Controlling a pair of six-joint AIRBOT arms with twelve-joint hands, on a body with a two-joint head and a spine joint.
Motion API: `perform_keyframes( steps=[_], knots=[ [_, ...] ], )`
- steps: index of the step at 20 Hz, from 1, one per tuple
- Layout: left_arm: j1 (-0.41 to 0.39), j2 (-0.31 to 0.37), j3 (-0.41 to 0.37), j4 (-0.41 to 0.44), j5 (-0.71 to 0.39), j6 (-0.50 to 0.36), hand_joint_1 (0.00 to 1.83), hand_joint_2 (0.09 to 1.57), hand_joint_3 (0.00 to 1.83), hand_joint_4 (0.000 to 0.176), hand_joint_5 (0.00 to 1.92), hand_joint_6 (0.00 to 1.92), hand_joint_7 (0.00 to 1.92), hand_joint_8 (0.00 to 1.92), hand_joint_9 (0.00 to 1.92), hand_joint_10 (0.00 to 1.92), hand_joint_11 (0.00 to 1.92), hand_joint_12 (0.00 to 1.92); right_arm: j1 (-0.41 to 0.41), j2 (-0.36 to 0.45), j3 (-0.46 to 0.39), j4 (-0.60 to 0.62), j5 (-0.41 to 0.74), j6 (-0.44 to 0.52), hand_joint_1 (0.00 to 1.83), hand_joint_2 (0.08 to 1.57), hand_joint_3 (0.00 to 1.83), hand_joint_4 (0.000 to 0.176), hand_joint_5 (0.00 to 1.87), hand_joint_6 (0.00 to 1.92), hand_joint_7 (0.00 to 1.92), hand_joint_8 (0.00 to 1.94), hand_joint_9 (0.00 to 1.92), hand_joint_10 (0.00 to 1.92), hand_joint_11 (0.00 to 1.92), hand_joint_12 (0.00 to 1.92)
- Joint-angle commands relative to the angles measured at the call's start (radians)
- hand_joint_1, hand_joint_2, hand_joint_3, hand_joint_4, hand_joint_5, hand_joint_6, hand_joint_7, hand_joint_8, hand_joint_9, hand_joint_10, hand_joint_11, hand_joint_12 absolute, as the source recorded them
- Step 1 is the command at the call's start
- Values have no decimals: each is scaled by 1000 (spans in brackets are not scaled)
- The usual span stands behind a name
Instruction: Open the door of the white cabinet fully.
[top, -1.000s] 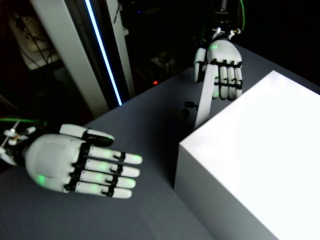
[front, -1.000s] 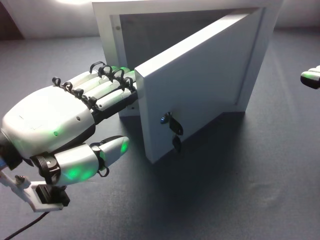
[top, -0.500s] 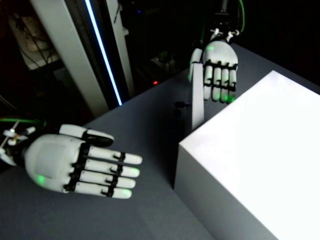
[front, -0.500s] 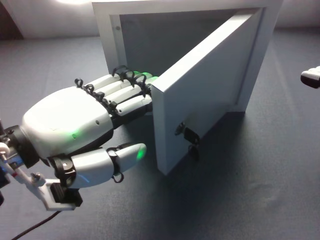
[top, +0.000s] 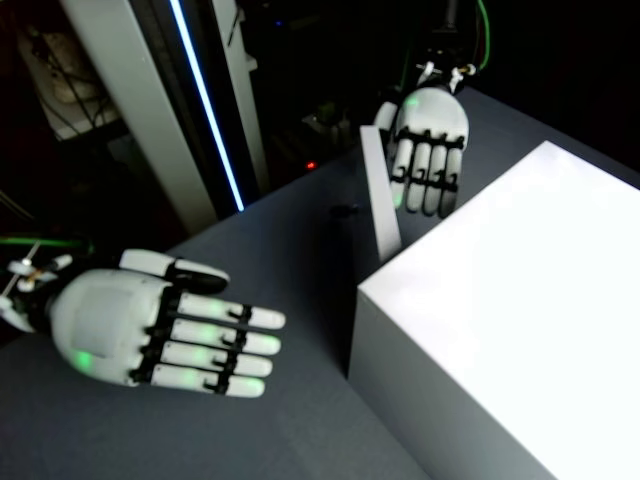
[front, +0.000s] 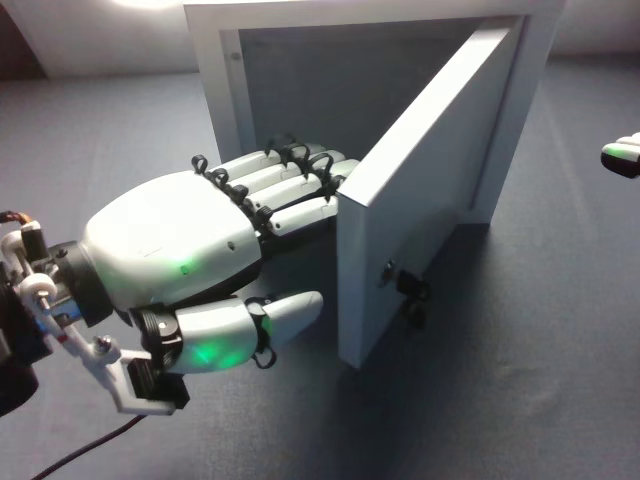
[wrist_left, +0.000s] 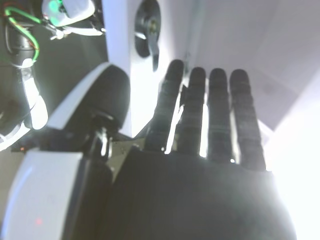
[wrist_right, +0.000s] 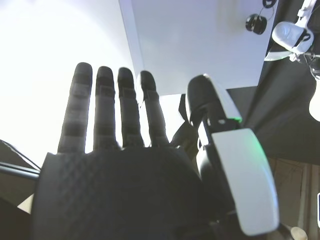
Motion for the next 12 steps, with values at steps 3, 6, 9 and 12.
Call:
perform_keyframes(
  steps=[3, 6, 9, 12],
  knots=[
    [-40, -12, 3, 28, -103, -12, 0, 1571, 200, 0, 35, 4, 0, 0, 6, 3, 2, 84, 1, 3, 5, 22, 127, 11, 388, 1470, 0, 0, 244, 5, 204, 4, 187, 2, 198, 5],
    [-74, -34, 22, 83, -84, -66, 0, 1571, 239, 0, 68, 9, 47, 0, 45, 2, 0, 187, 1, 3, 5, 22, 127, 12, 388, 1467, 0, 0, 241, 3, 197, 1, 190, 3, 211, 11],
    [-94, -45, 23, 112, -76, -72, 0, 1571, 249, 0, 104, 3, 81, 2, 81, 3, 0, 336, 1, -1, 5, 22, 127, 12, 367, 1456, 0, 0, 249, 3, 221, 6, 202, 4, 217, 12],
    [-116, -54, 27, 143, -69, -85, 0, 1571, 198, 0, 126, 2, 120, 2, 103, 2, 0, 321, 1, -3, 6, 22, 126, 12, 331, 1462, 1, 0, 231, 0, 212, 0, 189, 0, 197, 2]
  ],
)
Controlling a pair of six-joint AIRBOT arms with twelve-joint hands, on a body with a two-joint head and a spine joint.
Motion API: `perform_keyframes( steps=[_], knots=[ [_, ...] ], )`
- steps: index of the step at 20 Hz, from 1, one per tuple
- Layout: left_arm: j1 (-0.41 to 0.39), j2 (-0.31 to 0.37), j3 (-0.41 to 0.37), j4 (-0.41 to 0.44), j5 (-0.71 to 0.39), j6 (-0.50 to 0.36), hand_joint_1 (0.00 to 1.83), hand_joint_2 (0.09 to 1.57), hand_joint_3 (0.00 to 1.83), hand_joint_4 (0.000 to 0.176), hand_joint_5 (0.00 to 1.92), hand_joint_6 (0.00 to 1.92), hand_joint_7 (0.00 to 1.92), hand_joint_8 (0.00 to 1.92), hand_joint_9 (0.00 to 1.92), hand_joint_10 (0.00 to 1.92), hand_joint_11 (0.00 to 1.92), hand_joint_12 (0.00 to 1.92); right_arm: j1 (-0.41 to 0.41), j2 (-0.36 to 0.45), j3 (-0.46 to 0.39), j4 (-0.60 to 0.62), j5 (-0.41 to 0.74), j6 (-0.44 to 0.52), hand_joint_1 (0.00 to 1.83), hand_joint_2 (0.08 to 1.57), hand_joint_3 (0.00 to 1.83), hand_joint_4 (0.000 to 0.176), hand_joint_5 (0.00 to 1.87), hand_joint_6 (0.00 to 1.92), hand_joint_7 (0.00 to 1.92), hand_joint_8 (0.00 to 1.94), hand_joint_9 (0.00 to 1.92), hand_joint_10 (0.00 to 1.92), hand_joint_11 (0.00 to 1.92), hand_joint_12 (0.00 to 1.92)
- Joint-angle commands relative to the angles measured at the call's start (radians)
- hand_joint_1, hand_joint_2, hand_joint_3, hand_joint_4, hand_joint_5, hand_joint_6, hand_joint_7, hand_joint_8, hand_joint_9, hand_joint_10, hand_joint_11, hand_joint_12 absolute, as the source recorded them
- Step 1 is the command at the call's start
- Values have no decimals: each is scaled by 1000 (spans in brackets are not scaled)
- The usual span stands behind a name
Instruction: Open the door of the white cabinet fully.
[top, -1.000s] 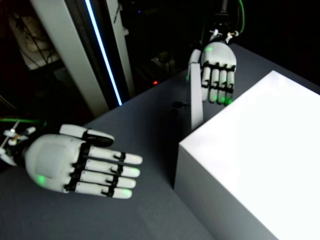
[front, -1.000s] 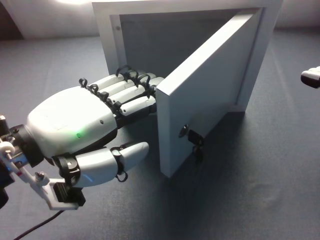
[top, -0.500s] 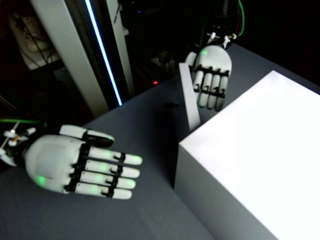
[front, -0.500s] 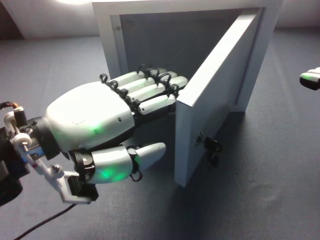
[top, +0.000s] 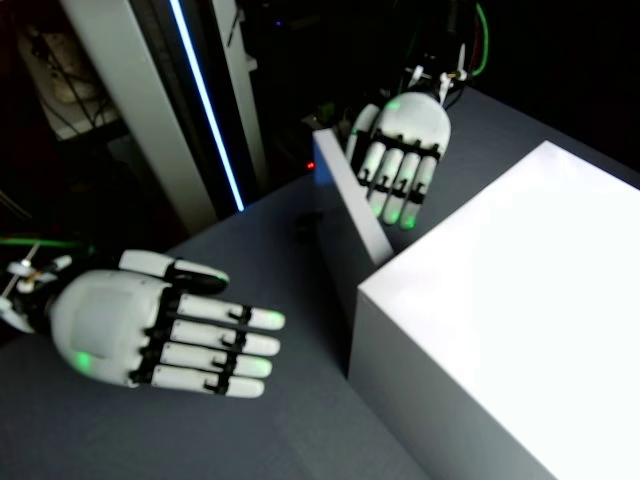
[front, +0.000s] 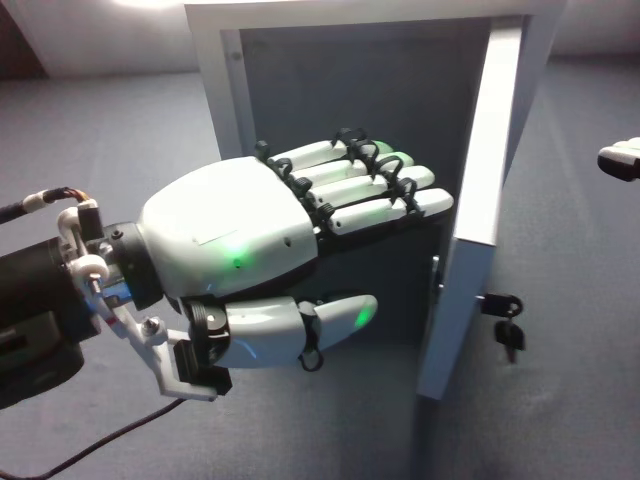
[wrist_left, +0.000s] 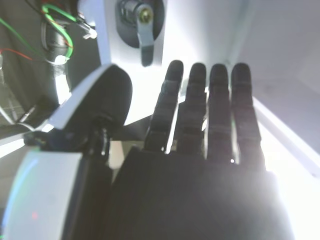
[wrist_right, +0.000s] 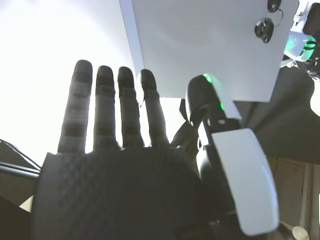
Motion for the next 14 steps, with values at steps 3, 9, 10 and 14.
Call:
perform_keyframes(
  steps=[3, 9, 10, 14],
  knots=[
    [-29, -17, 10, 7, -112, -21, 0, 1571, 193, 0, 134, 5, 116, 1, 100, 1, 2, 264, 1, 3, 6, 25, 127, 10, 354, 1449, 0, 0, 254, 7, 236, 8, 207, 5, 213, 8],
    [-70, -65, 26, 46, -113, -37, 0, 1571, 169, 0, 146, 2, 121, 2, 109, 2, 26, 234, 1, -2, 9, 25, 126, 10, 394, 1456, 0, 0, 248, 2, 219, 3, 197, 1, 206, 5],
    [-73, -74, 29, 50, -110, -37, 0, 1571, 177, 0, 107, 1, 83, 0, 75, 0, 20, 231, 1, -2, 9, 25, 126, 10, 369, 1448, 0, 0, 249, 1, 219, 1, 190, 2, 201, 3],
    [-88, -100, 37, 56, -114, -36, 0, 1571, 219, 0, 81, 0, 69, 1, 57, 0, 1, 197, 1, -2, 10, 25, 126, 10, 418, 1456, 0, 0, 247, 0, 215, 0, 196, 2, 206, 4]
  ],
)
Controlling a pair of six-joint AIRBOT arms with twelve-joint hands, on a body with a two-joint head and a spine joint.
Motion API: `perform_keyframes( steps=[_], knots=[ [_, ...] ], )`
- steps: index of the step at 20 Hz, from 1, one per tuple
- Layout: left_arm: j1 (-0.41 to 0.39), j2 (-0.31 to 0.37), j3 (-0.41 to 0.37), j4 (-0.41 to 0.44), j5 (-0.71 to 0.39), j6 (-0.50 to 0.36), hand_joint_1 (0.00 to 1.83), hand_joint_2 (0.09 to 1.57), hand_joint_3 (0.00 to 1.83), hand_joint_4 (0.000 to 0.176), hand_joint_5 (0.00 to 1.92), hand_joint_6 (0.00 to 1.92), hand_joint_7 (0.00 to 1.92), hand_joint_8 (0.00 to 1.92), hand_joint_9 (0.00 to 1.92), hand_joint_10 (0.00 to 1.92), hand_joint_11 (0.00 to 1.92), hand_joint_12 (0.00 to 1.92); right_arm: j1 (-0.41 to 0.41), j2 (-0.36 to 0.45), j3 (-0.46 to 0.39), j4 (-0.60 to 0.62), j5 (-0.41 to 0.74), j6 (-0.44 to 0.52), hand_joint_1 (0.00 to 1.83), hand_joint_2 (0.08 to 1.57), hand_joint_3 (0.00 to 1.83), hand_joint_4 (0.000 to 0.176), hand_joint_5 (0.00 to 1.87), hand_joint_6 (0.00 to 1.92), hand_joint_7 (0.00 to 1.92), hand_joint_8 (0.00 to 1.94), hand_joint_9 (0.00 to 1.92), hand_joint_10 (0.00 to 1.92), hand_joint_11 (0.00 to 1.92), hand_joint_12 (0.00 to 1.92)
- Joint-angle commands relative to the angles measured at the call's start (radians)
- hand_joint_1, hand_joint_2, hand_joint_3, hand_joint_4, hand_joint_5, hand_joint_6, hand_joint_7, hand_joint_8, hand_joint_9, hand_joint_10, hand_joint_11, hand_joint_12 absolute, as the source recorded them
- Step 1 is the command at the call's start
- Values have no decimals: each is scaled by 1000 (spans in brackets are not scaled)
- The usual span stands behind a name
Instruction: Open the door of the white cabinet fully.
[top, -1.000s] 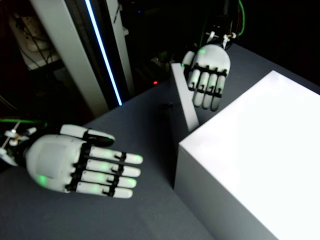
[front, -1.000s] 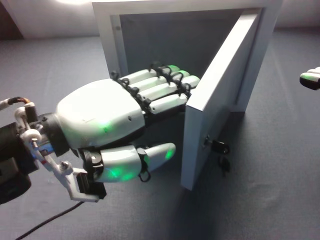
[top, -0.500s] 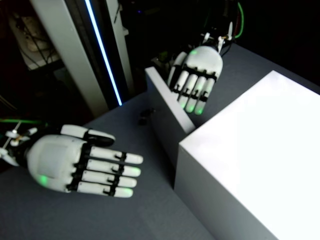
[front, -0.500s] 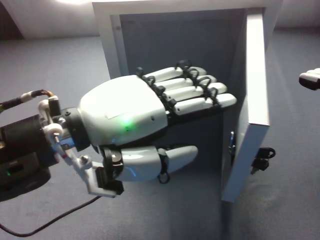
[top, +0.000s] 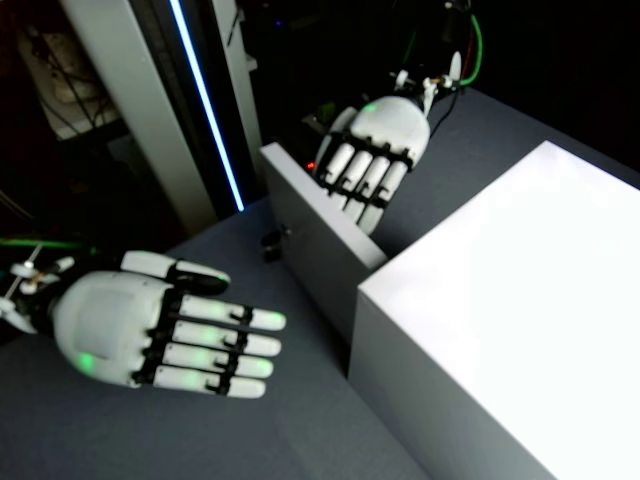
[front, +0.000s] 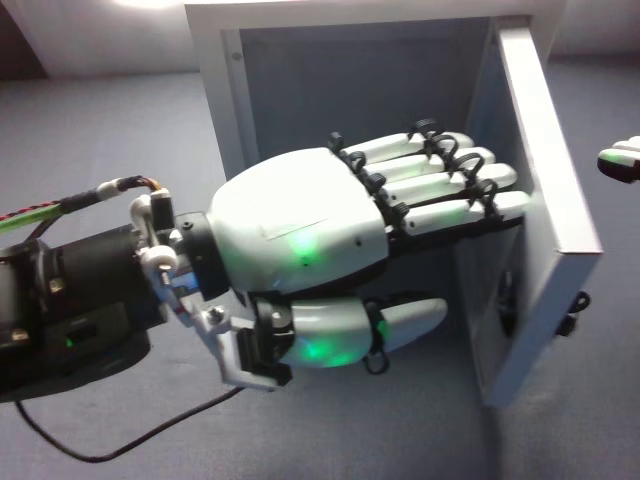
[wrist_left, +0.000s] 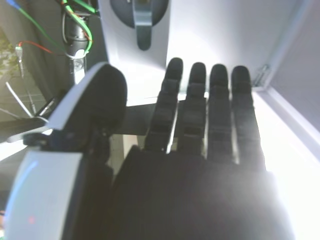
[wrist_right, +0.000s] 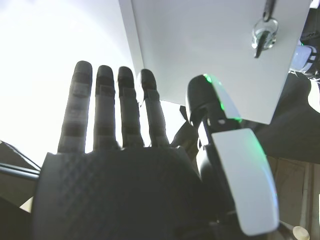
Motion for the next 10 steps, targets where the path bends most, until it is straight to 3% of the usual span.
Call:
perform_keyframes(
  steps=[1, 2, 4, 5, 6, 8, 10],
  knots=[
    [-15, -5, 1, -18, -126, -5, 0, 1571, 227, 0, 25, 0, 15, 1, 9, 0, 0, 145, 1, -1, 6, 25, 126, 9, 402, 1453, 0, 0, 240, 1, 210, 2, 185, 0, 195, 1],
    [-19, -11, 3, -18, -127, -5, 0, 1571, 227, 0, 25, 0, 15, 1, 9, 0, 0, 145, 1, -1, 7, 25, 126, 9, 402, 1453, 0, 0, 240, 1, 210, 2, 185, 0, 195, 1],
    [-26, -24, 9, -17, -127, -5, 175, 1571, 186, 0, 13, 0, 4, 0, 3, 0, 5, 97, 1, -2, 7, 25, 126, 9, 452, 1443, 0, 0, 257, 3, 230, 3, 199, 3, 203, 4],
    [-30, -32, 13, -17, -129, -5, 429, 1555, 59, 0, 12, 2, 10, 2, 0, 0, 17, 41, 1, -2, 8, 25, 126, 9, 410, 1440, 0, 0, 249, 0, 213, 0, 212, 3, 223, 11],
    [-32, -35, 14, -17, -132, -5, 429, 1555, 59, 0, 12, 2, 10, 2, 0, 0, 17, 41, 1, -2, 8, 25, 126, 9, 410, 1440, 0, 0, 249, 0, 213, 0, 212, 3, 223, 11],
    [-28, -28, 13, -21, -139, -6, 605, 1511, 2, 0, 2, 0, 0, 0, 0, 0, 0, 2, 1, -2, 8, 25, 126, 12, 381, 1446, 2, 0, 232, 1, 201, 0, 203, 1, 212, 4],
    [-10, -4, 2, -33, -152, -6, 548, 1535, 10, 0, 5, 1, 0, 0, 0, 0, 41, 19, 1, -2, 8, 25, 126, 15, 380, 1440, 0, 0, 237, 3, 205, 2, 205, 3, 215, 5]
  ],
)
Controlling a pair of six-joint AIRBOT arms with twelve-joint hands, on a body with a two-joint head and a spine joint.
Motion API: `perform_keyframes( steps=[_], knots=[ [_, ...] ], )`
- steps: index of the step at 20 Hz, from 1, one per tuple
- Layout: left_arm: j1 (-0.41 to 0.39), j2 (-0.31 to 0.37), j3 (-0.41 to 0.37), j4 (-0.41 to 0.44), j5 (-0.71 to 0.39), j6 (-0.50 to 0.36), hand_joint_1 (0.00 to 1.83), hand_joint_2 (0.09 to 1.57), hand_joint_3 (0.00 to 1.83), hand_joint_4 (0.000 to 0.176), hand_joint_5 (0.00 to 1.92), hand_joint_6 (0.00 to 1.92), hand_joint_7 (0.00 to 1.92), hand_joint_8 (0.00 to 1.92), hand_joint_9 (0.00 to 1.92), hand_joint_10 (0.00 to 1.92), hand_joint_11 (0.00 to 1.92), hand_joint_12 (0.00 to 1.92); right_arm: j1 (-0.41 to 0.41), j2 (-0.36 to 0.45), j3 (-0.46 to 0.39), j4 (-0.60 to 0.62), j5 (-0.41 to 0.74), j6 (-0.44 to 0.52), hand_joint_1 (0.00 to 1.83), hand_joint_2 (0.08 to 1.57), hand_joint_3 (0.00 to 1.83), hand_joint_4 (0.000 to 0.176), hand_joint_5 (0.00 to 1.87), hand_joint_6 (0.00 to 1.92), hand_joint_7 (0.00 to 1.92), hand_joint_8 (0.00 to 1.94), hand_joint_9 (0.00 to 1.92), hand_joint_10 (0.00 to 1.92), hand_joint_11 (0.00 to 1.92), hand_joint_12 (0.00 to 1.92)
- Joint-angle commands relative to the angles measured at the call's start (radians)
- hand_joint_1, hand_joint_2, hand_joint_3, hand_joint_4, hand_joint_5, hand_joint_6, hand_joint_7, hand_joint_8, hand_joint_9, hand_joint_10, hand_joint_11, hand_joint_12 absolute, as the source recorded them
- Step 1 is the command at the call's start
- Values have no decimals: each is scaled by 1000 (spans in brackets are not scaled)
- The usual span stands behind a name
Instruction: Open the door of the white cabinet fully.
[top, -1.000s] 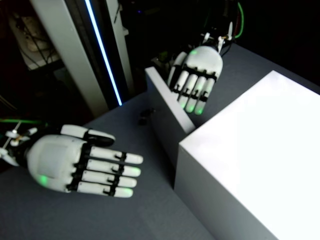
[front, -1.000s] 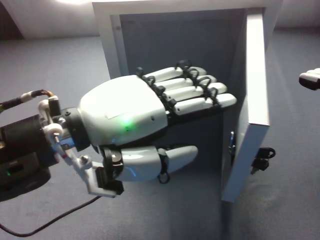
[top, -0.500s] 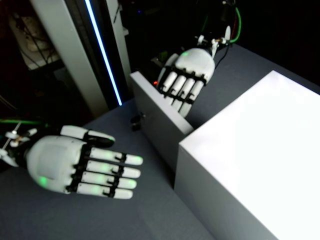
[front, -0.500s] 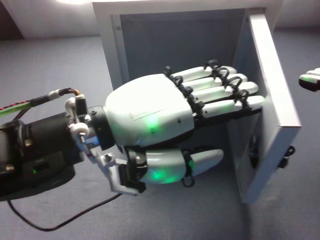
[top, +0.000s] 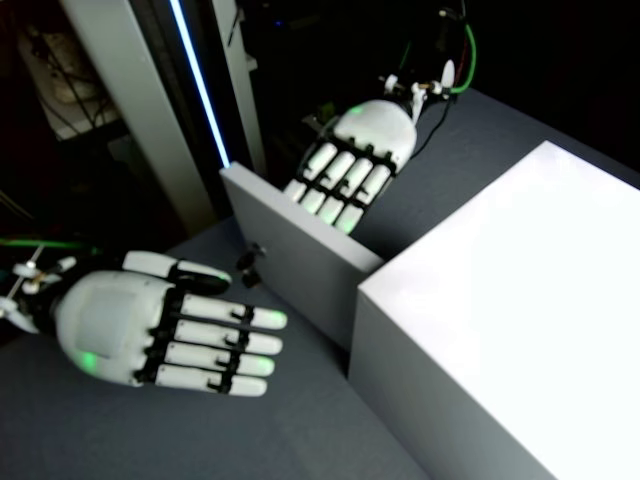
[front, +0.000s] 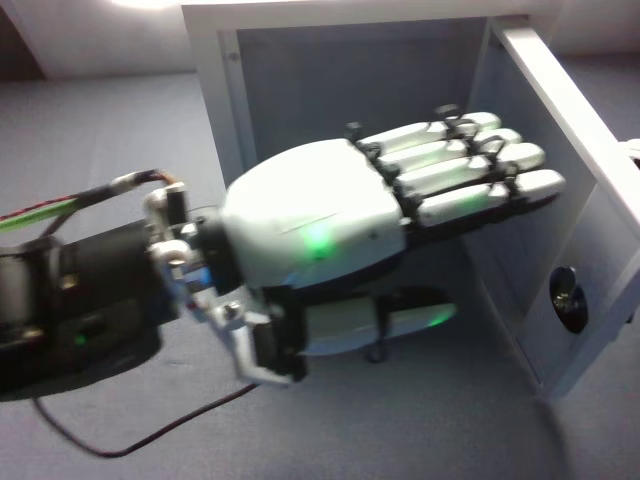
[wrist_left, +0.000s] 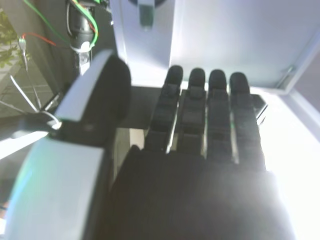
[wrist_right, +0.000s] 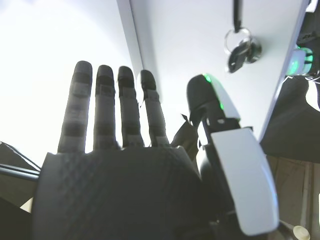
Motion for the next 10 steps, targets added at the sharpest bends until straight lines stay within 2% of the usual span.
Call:
perform_keyframes(
  steps=[1, 2, 3, 6, 10],
  knots=[
    [8, 21, -9, -38, -134, -3, 200, 1570, 142, 0, 25, 3, 29, 4, 32, 5, 85, 42, 1, 3, 4, 25, 125, 10, 446, 1440, 0, 0, 256, 6, 227, 6, 222, 6, 229, 10],
    [34, 50, -22, -58, -148, -3, 200, 1570, 142, 0, 25, 3, 29, 4, 32, 5, 85, 42, 1, 3, 4, 26, 126, 10, 446, 1440, 0, 0, 256, 6, 227, 6, 222, 6, 229, 10],
    [63, 78, -36, -84, -171, -3, 7, 1571, 169, 0, 121, 7, 100, 5, 90, 5, 129, 79, 1, 4, 4, 31, 127, 10, 413, 1444, 1, 0, 261, 3, 234, 3, 204, 0, 211, 2],
    [121, 147, -67, -143, -234, 7, 0, 1571, 189, 0, 184, 17, 122, 7, 113, 8, 98, 75, 1, 11, 2, 52, 143, 10, 424, 1433, 0, 0, 274, 5, 263, 8, 224, 6, 221, 6],
    [232, 249, -117, -289, -353, 71, 0, 1571, 153, 0, 209, 10, 142, 7, 157, 12, 147, 122, 1, 29, -5, 80, 175, 10, 433, 1445, 2, 0, 261, 0, 259, 0, 235, 1, 239, 11]
  ],
)
